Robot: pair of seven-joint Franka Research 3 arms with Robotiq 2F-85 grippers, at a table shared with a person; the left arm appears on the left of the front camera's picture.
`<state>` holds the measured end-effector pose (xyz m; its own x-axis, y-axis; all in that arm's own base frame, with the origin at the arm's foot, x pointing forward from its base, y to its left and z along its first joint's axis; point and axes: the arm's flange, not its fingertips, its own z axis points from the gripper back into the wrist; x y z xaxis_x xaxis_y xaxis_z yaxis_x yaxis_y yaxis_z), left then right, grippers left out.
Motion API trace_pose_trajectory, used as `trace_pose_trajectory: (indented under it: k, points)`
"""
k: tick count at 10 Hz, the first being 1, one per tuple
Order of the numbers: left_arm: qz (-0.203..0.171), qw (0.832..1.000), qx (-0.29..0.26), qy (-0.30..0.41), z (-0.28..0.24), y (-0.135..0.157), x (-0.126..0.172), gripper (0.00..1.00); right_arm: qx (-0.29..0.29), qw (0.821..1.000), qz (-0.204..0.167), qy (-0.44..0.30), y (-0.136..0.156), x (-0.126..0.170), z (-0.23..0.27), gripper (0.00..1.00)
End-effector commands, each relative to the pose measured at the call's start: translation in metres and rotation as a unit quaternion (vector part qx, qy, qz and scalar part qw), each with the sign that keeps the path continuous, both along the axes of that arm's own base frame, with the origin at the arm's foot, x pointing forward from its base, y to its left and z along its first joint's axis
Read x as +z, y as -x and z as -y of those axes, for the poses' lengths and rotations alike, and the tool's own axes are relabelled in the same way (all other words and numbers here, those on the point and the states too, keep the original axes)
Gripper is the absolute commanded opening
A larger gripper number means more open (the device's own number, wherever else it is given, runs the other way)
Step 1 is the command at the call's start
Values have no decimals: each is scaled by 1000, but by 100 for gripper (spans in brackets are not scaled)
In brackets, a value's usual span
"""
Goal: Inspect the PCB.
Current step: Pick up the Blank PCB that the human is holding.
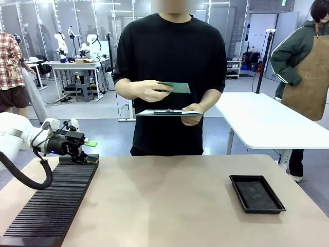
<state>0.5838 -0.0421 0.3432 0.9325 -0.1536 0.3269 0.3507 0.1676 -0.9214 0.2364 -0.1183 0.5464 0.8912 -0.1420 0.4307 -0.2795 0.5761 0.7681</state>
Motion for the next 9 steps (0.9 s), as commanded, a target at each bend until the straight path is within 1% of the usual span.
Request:
trace_pose_trajectory:
  k: [1,2,3,4,5,6,7,8,9]
  points:
    - [-18,1000,12,-11,-31,37,60,100,6,1000,9,-2,0,0,0,100]
    - [1,999,9,-44,-50,69,91,100,6,1000,9,-2,0,0,0,100]
    - [12,999,27,-24,-77,112,119,100,6,1000,9,-2,0,0,0,100]
    - [26,998,54,-32,-104,147,134,100,6,1000,9,-2,0,0,0,100]
    - [38,996,72,-38,-122,175,141,100,6,1000,9,-2,0,0,0,100]
    - [48,995,87,-22,-140,213,150,100,6,1000,9,-2,0,0,0,100]
    - [56,990,113,-62,-158,247,150,100,6,1000,9,-2,0,0,0,100]
    - [57,989,124,-64,-168,270,145,100,6,1000,9,-2,0,0,0,100]
    - [59,987,137,-60,-173,286,136,100,6,1000,9,-2,0,0,0,100]
